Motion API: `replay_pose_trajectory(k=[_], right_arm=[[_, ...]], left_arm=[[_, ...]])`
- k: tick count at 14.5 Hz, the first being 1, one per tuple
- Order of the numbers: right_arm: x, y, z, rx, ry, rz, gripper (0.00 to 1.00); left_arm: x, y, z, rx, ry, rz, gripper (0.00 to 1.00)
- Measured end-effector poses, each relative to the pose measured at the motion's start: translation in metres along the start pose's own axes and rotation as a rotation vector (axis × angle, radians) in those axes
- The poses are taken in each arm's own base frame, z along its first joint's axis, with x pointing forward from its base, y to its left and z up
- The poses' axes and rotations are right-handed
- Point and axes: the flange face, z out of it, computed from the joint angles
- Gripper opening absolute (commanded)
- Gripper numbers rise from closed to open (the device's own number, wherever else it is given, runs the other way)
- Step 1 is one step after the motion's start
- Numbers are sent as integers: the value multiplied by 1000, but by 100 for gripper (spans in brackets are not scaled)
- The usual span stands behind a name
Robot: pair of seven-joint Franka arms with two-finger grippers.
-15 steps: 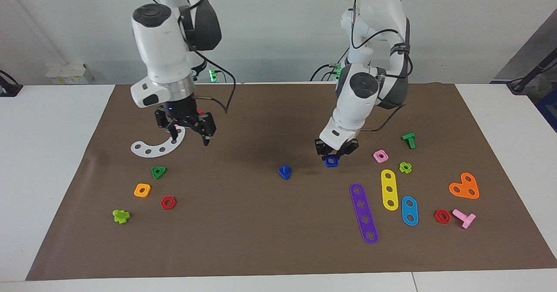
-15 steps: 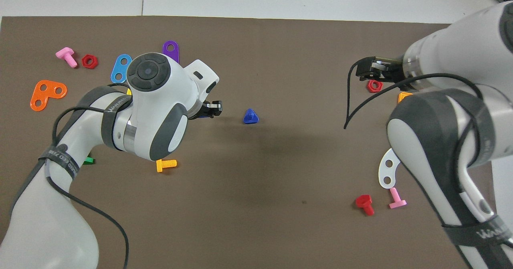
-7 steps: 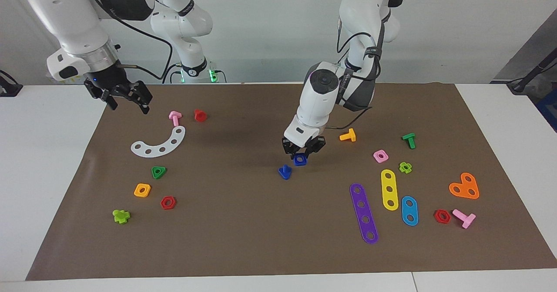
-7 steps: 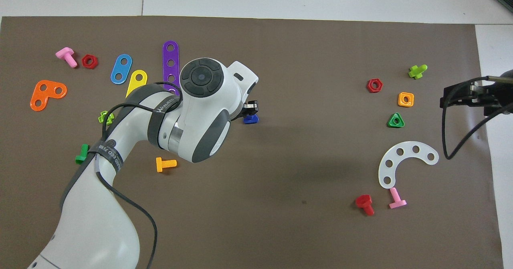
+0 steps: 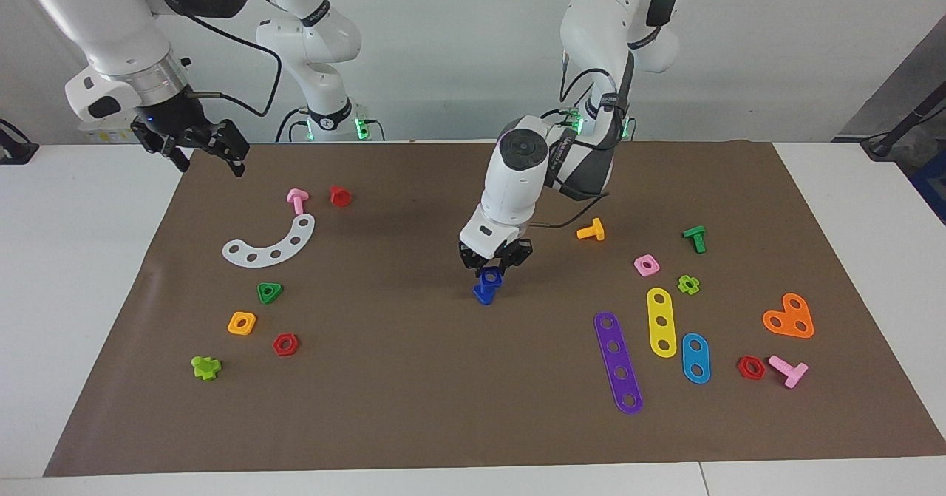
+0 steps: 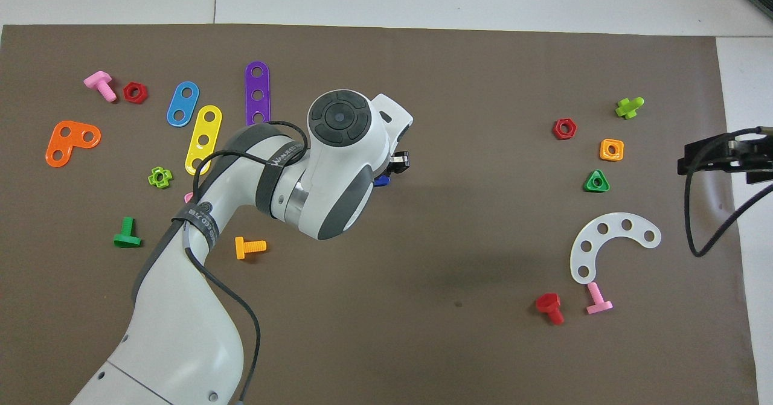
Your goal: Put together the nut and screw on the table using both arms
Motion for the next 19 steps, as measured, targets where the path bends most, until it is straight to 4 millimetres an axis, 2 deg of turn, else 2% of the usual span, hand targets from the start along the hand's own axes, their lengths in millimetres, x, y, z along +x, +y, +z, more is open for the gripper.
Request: replay_pose_trajectory(k=[9,14,19], right_arm=[[-1,-3,1,-5,-5,-31,100],[-1,-10,0,-8,-3,-48,100],[-1,-9,0,-28,4,-50,100]], left_arm=[[-4,8,8,-2,6,14,29],[-8,7,24,6,0,16,29],[-15,7,37,7,2,23,29]])
